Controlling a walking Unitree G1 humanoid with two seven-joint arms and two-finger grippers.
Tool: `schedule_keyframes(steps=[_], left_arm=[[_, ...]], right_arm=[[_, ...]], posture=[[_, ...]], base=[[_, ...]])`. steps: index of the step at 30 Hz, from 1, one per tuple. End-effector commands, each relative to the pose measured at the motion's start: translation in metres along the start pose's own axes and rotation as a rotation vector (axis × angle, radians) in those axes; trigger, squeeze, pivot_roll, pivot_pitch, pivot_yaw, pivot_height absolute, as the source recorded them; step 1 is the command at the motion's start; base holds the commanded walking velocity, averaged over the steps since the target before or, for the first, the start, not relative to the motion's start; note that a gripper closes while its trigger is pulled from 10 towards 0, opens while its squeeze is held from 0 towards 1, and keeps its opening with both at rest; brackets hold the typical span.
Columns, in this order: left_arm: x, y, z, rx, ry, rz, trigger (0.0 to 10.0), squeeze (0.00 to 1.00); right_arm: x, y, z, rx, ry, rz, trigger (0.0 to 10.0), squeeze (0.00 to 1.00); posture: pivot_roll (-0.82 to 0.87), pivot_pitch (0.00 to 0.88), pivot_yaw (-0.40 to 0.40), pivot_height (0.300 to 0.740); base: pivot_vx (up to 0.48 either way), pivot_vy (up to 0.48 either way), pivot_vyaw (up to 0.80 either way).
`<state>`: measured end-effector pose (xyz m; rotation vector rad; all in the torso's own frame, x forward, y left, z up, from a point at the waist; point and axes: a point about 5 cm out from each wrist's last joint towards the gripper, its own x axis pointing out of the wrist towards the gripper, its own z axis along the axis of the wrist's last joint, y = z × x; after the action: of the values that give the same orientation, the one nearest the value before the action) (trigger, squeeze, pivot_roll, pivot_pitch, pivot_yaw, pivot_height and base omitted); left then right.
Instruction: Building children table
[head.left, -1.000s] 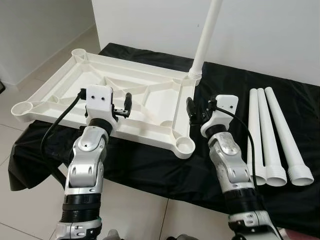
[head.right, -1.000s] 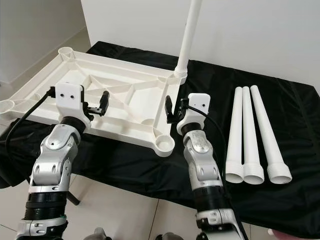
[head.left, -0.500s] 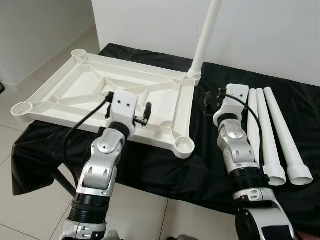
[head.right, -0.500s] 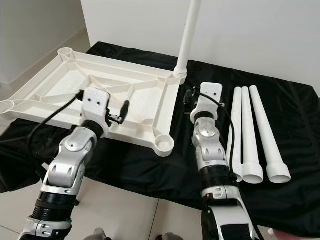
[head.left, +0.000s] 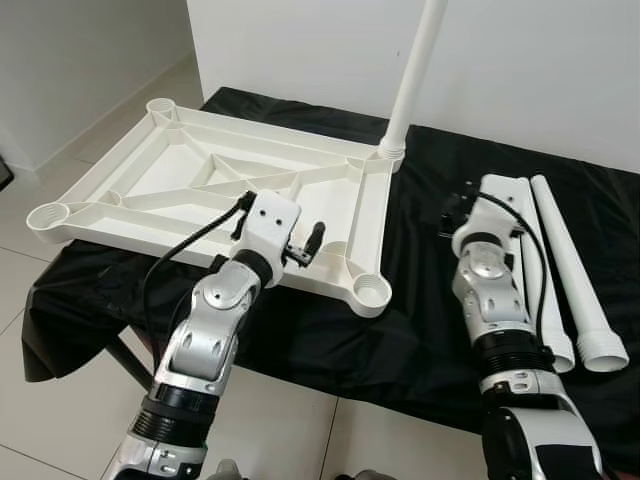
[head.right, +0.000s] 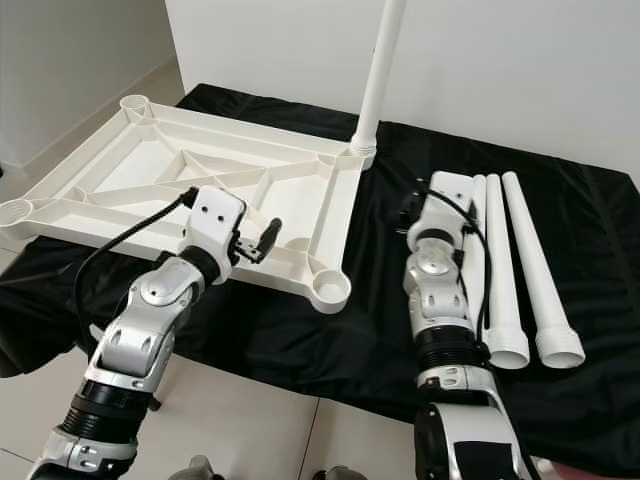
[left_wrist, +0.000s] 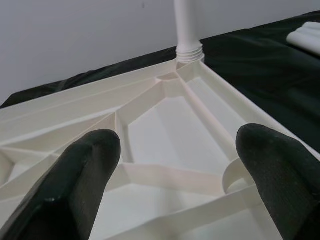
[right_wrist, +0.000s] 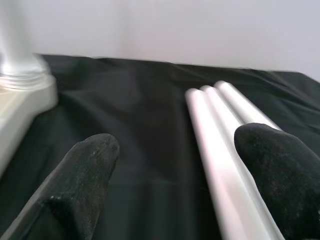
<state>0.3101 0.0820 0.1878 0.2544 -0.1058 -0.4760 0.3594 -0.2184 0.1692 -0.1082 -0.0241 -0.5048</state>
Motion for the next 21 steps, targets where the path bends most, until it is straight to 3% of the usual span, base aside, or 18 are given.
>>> schedule_keyframes(steps=[1, 12, 21], left_arm=[[0.002, -0.004, 0.002, 0.018, -0.004, -0.037, 10.0, 0.00], [0.001, -0.001, 0.003, 0.019, 0.029, -0.081, 10.0, 0.00], [-0.003, -0.007, 0.003, 0.045, 0.032, -0.146, 10.0, 0.00]], right_arm=[[0.004, -0.007, -0.003, -0.021, 0.038, -0.081, 10.0, 0.00], [0.010, -0.013, -0.012, -0.008, 0.162, -0.172, 10.0, 0.00], [0.008, -0.002, -0.021, 0.024, 0.295, -0.140, 10.0, 0.00]], posture=[[-0.02, 0.000, -0.029, 0.740], [-0.01, 0.000, -0.036, 0.740], [0.00, 0.000, -0.043, 0.740]], base=[[0.000, 0.000, 0.00], [0.000, 0.000, 0.00], [0.000, 0.000, 0.00]])
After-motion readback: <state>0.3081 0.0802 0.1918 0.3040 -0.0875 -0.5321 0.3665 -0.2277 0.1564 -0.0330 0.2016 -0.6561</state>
